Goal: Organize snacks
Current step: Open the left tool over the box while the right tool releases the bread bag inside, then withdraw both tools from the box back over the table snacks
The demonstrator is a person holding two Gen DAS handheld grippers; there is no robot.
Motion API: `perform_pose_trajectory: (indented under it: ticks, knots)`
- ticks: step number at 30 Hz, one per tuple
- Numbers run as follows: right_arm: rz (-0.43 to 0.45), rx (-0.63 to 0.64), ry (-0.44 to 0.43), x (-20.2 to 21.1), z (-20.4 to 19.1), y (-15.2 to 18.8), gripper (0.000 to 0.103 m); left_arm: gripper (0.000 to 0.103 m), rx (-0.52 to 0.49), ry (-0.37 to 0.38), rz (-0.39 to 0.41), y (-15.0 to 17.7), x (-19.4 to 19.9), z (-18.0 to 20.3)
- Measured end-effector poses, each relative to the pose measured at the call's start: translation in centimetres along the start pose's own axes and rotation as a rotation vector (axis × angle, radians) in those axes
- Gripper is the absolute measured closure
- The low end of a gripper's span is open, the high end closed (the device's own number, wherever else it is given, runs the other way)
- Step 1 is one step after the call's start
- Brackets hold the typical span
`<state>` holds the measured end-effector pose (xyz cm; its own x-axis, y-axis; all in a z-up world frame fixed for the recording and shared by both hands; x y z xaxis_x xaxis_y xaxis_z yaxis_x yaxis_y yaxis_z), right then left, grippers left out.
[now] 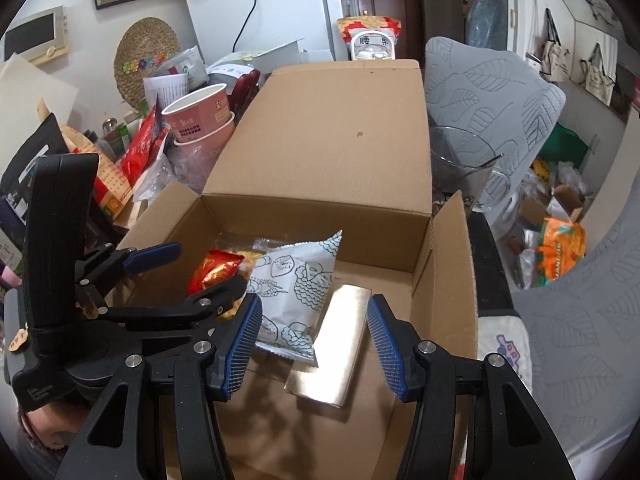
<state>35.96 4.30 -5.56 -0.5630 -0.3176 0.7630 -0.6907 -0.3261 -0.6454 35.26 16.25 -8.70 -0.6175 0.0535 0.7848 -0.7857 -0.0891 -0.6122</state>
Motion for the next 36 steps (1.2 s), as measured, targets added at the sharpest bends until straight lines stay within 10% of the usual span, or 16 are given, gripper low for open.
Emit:
perform_pose_trajectory:
  ticks: [36]
  knots:
    - [0.317, 0.019, 0.039, 16.5, -0.6, 0.2, 0.040, 0.024, -0.049, -0.078, 0.282, -0.1, 18.1, 4.1]
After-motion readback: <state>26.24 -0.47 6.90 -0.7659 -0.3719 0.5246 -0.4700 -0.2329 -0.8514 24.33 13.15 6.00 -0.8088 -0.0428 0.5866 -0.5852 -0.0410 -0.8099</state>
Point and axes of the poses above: each gripper's, at about its wrist camera, not at the fingertips, and x roughly against the way its jaws point, z to its right, y to its underside, the point moved 3 cm from there along -x, roughly the way its jaws point, and after that the axes turned 7 degrees about y, right-handed, at the moved point
